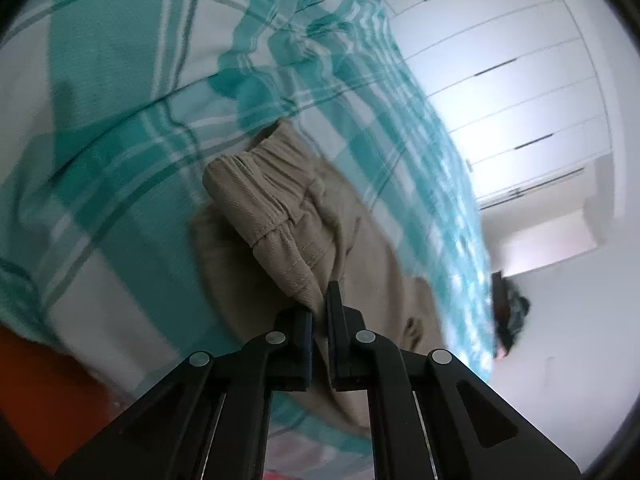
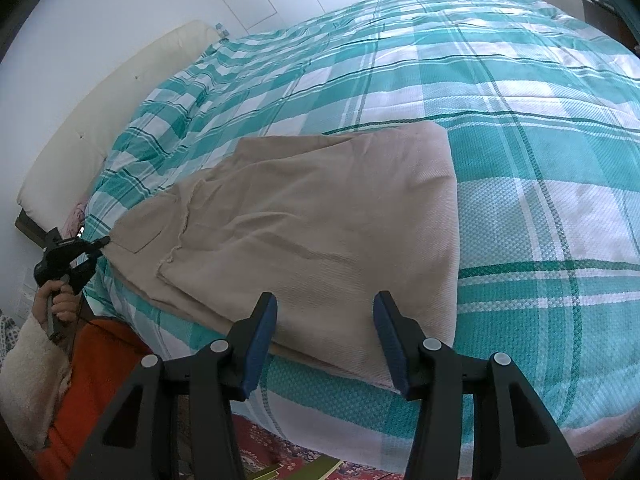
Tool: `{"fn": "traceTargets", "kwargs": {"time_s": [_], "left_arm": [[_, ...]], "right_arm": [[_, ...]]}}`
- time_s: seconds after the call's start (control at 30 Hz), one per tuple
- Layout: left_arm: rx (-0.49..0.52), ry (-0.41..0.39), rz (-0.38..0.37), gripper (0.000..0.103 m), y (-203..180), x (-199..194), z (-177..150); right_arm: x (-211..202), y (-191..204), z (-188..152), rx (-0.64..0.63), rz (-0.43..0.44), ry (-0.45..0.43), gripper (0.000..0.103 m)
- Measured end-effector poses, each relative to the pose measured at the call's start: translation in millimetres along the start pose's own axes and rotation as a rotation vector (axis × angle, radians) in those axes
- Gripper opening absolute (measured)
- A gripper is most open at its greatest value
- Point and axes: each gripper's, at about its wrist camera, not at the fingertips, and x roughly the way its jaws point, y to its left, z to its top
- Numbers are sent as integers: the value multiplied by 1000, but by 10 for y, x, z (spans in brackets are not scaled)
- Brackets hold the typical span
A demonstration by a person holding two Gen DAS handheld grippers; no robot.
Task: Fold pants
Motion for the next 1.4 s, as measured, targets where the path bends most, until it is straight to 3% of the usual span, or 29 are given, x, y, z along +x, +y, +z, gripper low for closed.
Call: {"fn": "traceTargets", "kwargs": {"time_s": [0.07, 0.17, 0.2, 0.3, 0.33, 0.67, 0.7, 0.73, 0.8, 0.9, 1.03, 1.13, 1.23, 1.33, 1.4], "left_arm": [[10, 32, 97, 4, 98, 122, -13], [-4, 51, 97, 7, 118, 120, -5], [0, 48, 101, 14, 89, 68, -3], [-25, -38, 66, 62, 98, -187, -10], [-30, -65, 65, 65, 116, -241, -9], [-65, -6, 76, 61, 211, 167, 54], [-73, -5, 75, 52, 211, 176, 59], [-92, -7, 82, 33, 258, 178, 68], [-119, -20, 49, 15, 307, 117, 54], [-87, -60, 7, 11, 152, -64, -1], [25, -99, 46, 10, -317, -281, -64], [197, -123, 40, 10, -954, -433, -184], [382, -103, -21, 10, -1755, -402, -396], [524, -16, -117, 9, -2486, -169, -795], [570, 45, -167, 9, -2779, 57, -1072]], "right_arm": [[8, -3, 3, 1, 1, 1, 51], [34, -16, 18, 2, 3, 4, 51], [35, -15, 25, -1, 2, 5, 51], [12, -12, 17, -6, 2, 2, 51], [11, -17, 13, -6, 3, 1, 51], [43, -20, 20, -4, 4, 0, 51], [37, -27, 16, -4, 6, -1, 51], [34, -31, 13, -4, 8, -2, 51], [37, -27, 9, -6, 8, -3, 51], [36, -30, 5, -6, 10, -4, 51], [31, -35, -1, -3, 24, -9, 51], [6, -59, -4, 0, 38, -16, 51], [-61, -93, 6, 16, 59, -33, 51], [-202, -150, 40, 39, 75, -83, 51], [-329, -213, 64, 59, 77, -130, 51]]}}
